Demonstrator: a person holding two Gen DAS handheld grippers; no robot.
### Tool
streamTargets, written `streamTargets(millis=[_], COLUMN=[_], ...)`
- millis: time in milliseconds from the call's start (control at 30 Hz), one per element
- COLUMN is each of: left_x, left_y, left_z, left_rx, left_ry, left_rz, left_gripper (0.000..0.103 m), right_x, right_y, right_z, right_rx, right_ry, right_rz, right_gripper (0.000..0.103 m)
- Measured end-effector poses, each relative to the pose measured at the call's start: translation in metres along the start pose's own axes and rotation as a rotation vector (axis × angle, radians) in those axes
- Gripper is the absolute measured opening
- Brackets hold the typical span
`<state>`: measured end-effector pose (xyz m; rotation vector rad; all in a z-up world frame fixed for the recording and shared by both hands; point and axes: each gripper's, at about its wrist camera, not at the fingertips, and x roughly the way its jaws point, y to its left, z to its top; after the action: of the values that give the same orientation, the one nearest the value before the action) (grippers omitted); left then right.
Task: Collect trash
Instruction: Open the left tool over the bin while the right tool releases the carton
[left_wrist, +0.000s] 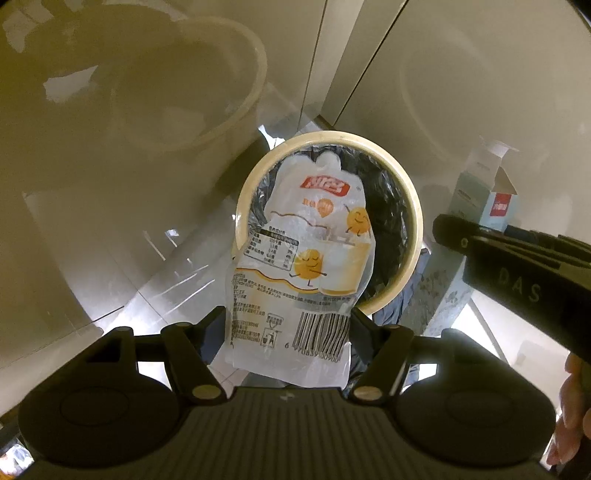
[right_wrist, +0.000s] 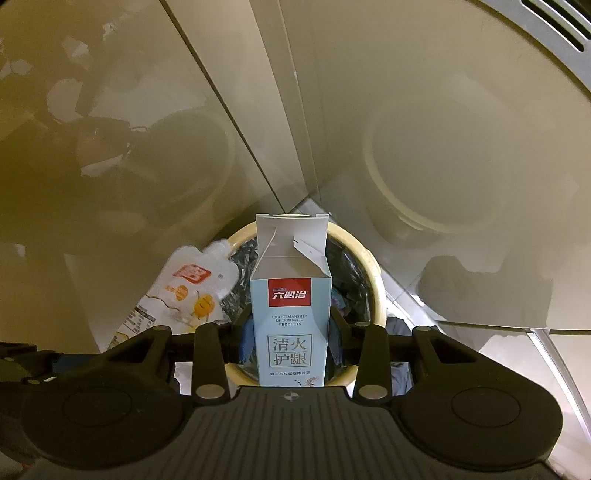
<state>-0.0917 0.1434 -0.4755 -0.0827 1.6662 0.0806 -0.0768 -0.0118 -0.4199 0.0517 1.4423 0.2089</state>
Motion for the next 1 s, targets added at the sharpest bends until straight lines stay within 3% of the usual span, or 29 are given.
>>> streamTargets(millis=[433,633,667,700,733,767,1000], left_x=[0.001,0.000,-0.001,-0.001,-0.002,-0.004,-0.020], left_y=[-0.006,-0.005,-0.004,-0.004,-0.005,-0.005,0.003], left_z=[0.006,0.011,0.012,0.012,0.013,0.013,0.006], left_rx=[0.013,0.005,0.004,0.002,0.003,0.006,0.018], left_ry=[0.006,0.003,0.003,0.008,0.007,0.001,-0.020], left_rz=[0.000,0.001,0.002,0.011,0.018,0.023,0.002], left_gripper=[0.075,0.087,0.093,0.101,0.103,0.103,0.103], right_x=[0.002,0.002,0.001,0.000,0.000,-0.002,-0.016], right_y=[-0.002,0.000,0.000,0.001,0.000,-0.001,-0.002], right_z=[0.004,0.004,0.006,0.007,0.008,0.008,0.000], right_rx=[0.004,-0.009,-0.008,-0.006,0.000,0.009,0.015], right_ry=[0.006,-0.008,-0.014,-0.010,-0.008,-0.014,0.010], right_rz=[0.001,-0.019,-0.021,-0.021,-0.025,-0.025,-0.006], right_gripper=[0.042,0.042,0.045,0.059,0.074,0.078,0.081])
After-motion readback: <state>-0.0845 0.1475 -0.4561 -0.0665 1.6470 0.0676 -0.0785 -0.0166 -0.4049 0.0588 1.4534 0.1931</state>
